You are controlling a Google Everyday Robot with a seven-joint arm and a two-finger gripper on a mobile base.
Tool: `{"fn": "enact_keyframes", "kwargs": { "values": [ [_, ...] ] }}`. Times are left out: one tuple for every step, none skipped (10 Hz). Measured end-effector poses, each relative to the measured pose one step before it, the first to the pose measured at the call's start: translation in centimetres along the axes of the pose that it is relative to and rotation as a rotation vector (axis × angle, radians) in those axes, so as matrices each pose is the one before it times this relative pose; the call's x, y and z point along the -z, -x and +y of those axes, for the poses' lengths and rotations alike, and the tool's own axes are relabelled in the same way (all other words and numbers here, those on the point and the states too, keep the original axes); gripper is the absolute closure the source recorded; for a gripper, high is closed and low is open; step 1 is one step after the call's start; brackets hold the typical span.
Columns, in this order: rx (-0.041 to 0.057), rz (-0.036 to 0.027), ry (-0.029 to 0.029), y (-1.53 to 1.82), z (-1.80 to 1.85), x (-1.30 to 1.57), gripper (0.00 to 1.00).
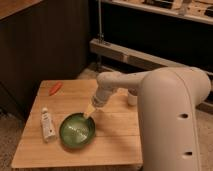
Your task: Pick up the ceramic bowl
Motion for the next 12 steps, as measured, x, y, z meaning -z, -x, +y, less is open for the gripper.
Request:
{"fn": "enact_keyframes", "kwargs": {
  "values": [
    [-0.00258,0.00138,0.03043,-0.108,0.001,-0.170,0.20],
    [-0.00040,0.00360,0.03004,-0.204,-0.037,-0.231,0.20],
    [0.00285,0.00421,0.03275,-0.111,-0.021,-0.146,0.20],
    [0.00701,0.00861,0.01835,-0.159,0.036,-0.198,0.20],
    [0.01269,0.01342,0.02302,-0.040,0.178,-0.334,0.20],
    [0.01217,0.01098,0.01586,0.094,0.280,-0.322,0.20],
    [0.00696,0.00700,0.00985,-0.001,0.225,-0.227,0.20],
    [0.00613,0.01097,0.00862,-0.215,0.157,-0.265,0.20],
    [0.00424,0.00626,0.00289,-0.133,0.166,-0.219,0.20],
    [0.00525,0.00642,0.00065,-0.049,0.175,-0.230,0.20],
    [0.01089,0.01287,-0.00039,-0.030,0.380,-0.382,0.20],
    [0.00496,0.01092,0.00041,0.043,0.325,-0.396,0.20]
  ]
}}
